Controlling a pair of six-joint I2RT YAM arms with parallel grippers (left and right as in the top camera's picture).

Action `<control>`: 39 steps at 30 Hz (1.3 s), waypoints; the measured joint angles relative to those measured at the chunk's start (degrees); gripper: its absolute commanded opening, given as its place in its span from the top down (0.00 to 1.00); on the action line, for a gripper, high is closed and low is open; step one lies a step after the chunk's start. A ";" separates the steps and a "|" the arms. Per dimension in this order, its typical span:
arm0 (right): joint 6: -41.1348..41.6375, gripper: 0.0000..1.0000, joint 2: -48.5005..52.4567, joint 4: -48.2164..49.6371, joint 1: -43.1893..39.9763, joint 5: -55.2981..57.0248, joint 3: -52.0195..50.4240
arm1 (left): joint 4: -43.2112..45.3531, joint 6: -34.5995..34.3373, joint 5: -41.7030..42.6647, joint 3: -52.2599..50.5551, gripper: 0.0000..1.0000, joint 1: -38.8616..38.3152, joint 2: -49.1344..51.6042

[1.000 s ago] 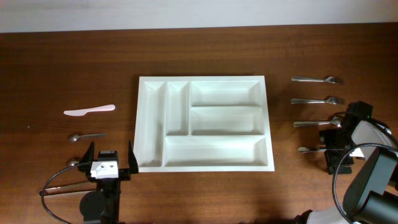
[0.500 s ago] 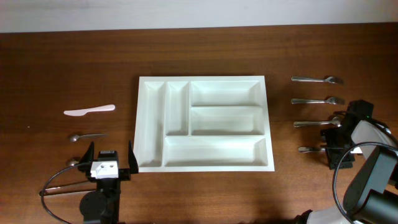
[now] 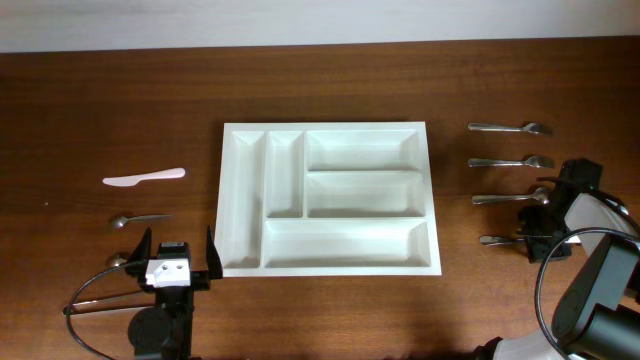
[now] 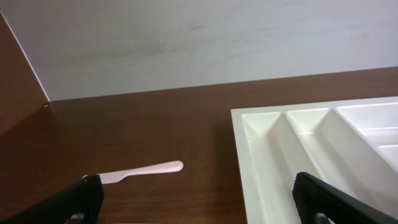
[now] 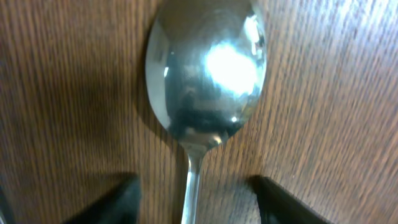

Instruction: Pack container

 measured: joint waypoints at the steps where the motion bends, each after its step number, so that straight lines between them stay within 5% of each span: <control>1: -0.04 0.57 0.00 0.02 0.00 0.04 0.00 | 0.00 0.00 0.00 0.00 0.01 0.00 0.00; 7: -0.11 0.79 0.04 0.04 0.00 0.02 0.00 | 0.00 0.00 0.00 0.00 0.01 0.00 0.00; 19: -3.61 0.95 0.07 -2.14 0.00 0.04 1.55 | 0.00 0.00 0.00 0.00 0.01 0.00 0.00; 33: -5.16 0.96 0.13 -15.80 0.57 -0.02 20.09 | 0.00 0.00 0.00 0.00 0.01 0.00 0.00; 39: -1.46 0.96 0.13 -20.85 7.13 -3.85 27.74 | 0.00 0.00 0.00 0.00 0.01 0.00 0.00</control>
